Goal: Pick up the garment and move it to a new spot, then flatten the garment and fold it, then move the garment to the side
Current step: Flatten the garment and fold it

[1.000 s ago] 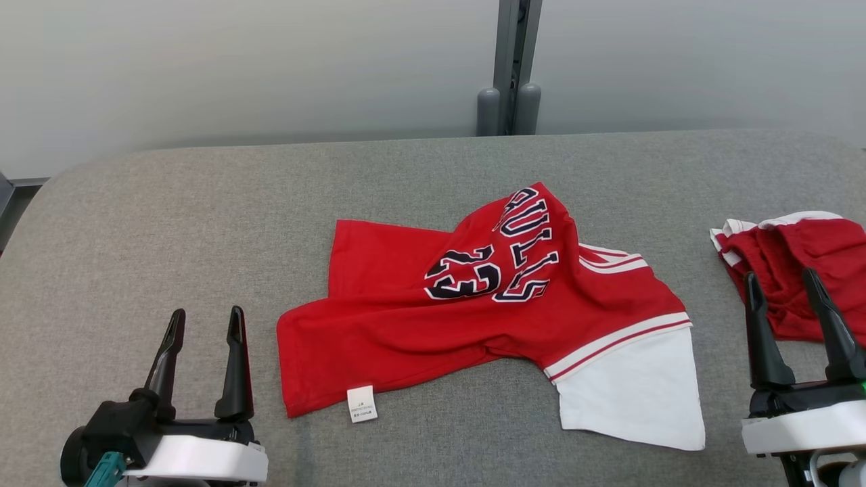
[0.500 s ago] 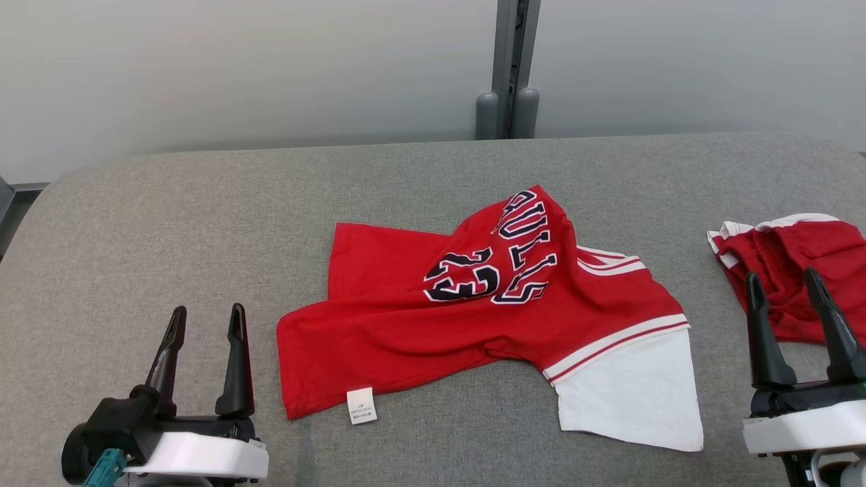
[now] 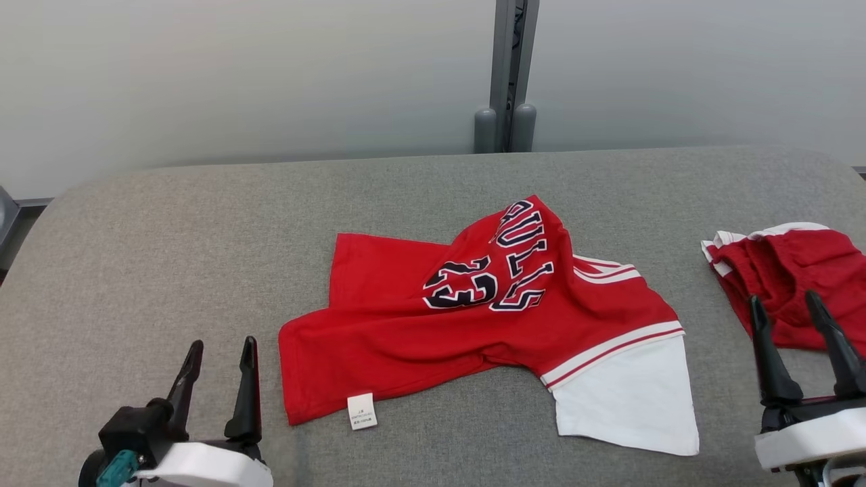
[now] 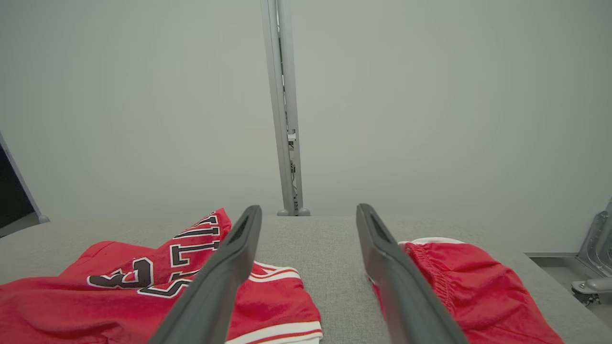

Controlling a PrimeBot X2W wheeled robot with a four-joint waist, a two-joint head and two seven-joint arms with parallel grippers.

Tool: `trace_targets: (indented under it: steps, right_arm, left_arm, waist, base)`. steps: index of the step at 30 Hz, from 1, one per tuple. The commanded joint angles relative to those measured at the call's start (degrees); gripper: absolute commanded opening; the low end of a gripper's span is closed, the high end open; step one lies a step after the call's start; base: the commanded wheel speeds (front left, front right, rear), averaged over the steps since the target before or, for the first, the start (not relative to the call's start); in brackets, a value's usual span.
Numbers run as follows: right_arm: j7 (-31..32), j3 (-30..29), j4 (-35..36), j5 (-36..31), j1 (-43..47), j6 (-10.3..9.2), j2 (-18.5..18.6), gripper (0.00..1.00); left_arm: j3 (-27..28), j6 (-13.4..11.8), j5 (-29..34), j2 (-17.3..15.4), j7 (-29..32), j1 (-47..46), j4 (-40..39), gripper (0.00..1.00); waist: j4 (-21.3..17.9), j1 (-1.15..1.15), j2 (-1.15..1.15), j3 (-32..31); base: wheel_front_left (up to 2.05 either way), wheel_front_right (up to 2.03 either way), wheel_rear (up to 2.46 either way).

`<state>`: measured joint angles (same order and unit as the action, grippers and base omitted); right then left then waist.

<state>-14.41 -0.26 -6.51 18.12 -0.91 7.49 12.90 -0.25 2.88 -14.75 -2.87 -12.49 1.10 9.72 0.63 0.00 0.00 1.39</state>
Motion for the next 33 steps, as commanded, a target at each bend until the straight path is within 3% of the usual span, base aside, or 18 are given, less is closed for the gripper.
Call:
trace_targets:
  steps: [1,11,20,33]
  right_arm:
    - [0.73,-0.03,-0.26,0.53,-0.38,0.01,0.90,1.00]
    - [17.10,1.61,-1.69,7.79,3.50,0.01,5.68,1.00]
    - [30.88,3.92,-4.54,14.27,5.61,0.01,4.21,1.00]
    - [32.78,6.93,-11.78,12.46,-0.61,0.01,1.34,1.00]
  left_arm:
    - [0.14,0.19,-0.76,-0.51,1.49,-0.24,0.49,1.00]
    - [-1.41,0.17,-3.62,-2.88,19.72,1.95,-2.17,1.00]
    - [-3.50,0.14,-4.65,-3.16,27.66,3.17,-5.80,1.00]
    - [-6.33,1.56,-5.67,-3.59,31.24,-0.28,-0.74,1.00]
  waist:
    - [-0.02,0.00,0.00,-0.05]
    - [-0.05,0.00,0.00,0.28]
    - [-0.09,0.00,0.00,1.25]
    - [-0.51,0.00,0.00,2.31]
  base:
    - [0.00,0.00,0.00]
    - [0.00,0.00,0.00]
    - [0.00,0.00,0.00]
    - [0.00,0.00,0.00]
